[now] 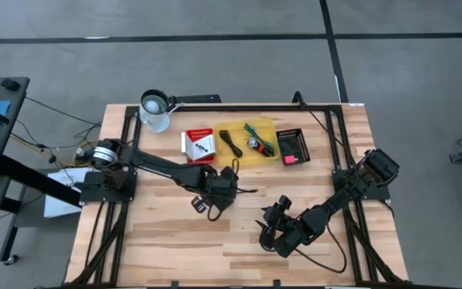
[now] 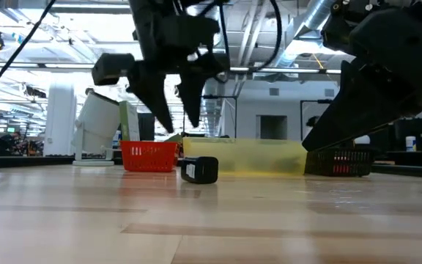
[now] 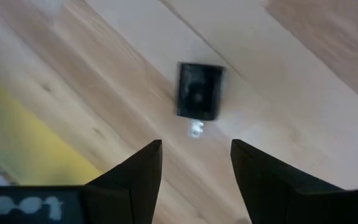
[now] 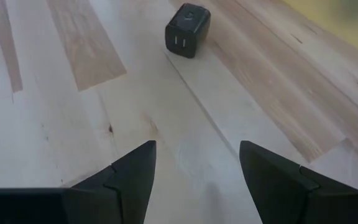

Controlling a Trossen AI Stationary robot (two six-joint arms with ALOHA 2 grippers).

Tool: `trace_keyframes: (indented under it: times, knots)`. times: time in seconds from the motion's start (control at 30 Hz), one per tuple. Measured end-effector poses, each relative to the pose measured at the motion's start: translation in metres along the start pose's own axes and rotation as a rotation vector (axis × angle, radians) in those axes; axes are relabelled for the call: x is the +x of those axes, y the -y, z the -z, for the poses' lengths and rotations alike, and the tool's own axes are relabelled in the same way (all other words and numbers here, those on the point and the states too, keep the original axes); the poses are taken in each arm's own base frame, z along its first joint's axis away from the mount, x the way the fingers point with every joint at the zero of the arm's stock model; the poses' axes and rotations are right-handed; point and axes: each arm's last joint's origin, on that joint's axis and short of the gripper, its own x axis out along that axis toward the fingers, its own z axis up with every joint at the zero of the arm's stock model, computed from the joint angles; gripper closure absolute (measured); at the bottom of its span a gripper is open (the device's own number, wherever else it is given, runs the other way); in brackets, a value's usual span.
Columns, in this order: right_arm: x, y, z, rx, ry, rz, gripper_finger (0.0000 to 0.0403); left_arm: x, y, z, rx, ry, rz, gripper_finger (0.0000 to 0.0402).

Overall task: Pick and place items into bin
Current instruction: Put the black charger adapter into the black bin

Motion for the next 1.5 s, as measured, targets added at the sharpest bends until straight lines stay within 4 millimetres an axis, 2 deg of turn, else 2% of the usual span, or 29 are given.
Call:
trace_keyframes:
  times: [0.3,0.53,1.2,1.5]
  knots:
    - [-0.003,0.006,-0.006,-0.043,-0.01,0.018,0.0174,0.02,-0.002,-0.005,-0.003,-0.053,0.023,0.0218]
    - [-0.007,0.012,-0.015,-0.044,-0.006,0.033,0.0174,0.019,-0.002,-0.007,0.006,-0.022,0.029,0.0218]
    - [-0.005,0.013,-0.013,-0.049,-0.02,0.037,0.0175,0.019,-0.002,-0.008,0.042,-0.005,0.026,0.0218]
    - [-0.005,0.013,-0.013,-0.048,-0.035,0.026,0.0175,0.018,-0.007,-0.014,0.124,0.027,-0.044,0.0218]
